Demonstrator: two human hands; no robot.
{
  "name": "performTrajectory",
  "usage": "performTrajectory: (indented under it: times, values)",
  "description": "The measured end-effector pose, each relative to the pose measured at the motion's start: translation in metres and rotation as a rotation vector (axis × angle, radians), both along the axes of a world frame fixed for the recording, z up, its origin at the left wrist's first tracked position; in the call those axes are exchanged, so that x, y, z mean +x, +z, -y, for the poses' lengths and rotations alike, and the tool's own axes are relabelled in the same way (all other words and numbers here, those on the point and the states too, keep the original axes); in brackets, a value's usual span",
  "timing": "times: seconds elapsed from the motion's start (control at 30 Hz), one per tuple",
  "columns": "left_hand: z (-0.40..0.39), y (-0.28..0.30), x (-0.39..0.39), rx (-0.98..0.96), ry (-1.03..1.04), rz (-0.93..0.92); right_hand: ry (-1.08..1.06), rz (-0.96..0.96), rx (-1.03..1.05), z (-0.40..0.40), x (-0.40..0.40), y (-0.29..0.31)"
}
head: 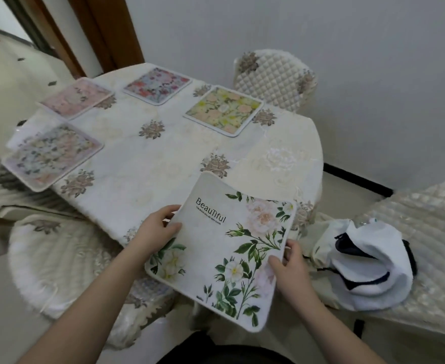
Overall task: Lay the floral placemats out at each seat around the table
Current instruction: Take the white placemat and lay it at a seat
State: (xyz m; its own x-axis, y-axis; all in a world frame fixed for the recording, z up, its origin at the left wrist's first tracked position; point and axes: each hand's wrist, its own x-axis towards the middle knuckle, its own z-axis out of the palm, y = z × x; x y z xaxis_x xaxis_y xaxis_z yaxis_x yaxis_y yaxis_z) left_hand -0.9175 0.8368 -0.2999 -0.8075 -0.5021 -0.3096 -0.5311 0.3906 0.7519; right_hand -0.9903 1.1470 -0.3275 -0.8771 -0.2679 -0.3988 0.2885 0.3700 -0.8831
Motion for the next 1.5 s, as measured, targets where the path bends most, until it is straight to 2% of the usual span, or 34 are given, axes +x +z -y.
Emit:
performTrajectory:
  times: [0.27, 0.4, 0.83, 1.13, 1.37, 1.5]
  values:
    - [0.07, -0.01, 0.026, -0.023, 0.172, -0.047, 0.146, -0.003, 0.027, 0.082, -0.007, -0.007]
    - [0.117, -0.013, 0.031, -0.061, 0.234, -0.059, 0.181, 0.082, -0.037, 0.13, -0.003, -0.007]
    - [0.254, -0.043, 0.009, -0.06, 0.335, -0.045, 0.215, 0.161, -0.02, 0.26, -0.004, -0.025]
    - [0.305, -0.07, -0.031, -0.106, 0.301, 0.002, 0.197, 0.261, 0.007, 0.307, -0.042, -0.06]
    - [0.334, -0.093, -0.048, -0.167, 0.272, 0.084, 0.208, 0.323, 0.052, 0.309, -0.07, -0.086]
    - [0.336, -0.106, -0.053, -0.216, 0.247, 0.11, 0.26, 0.295, 0.123, 0.304, -0.076, -0.095]
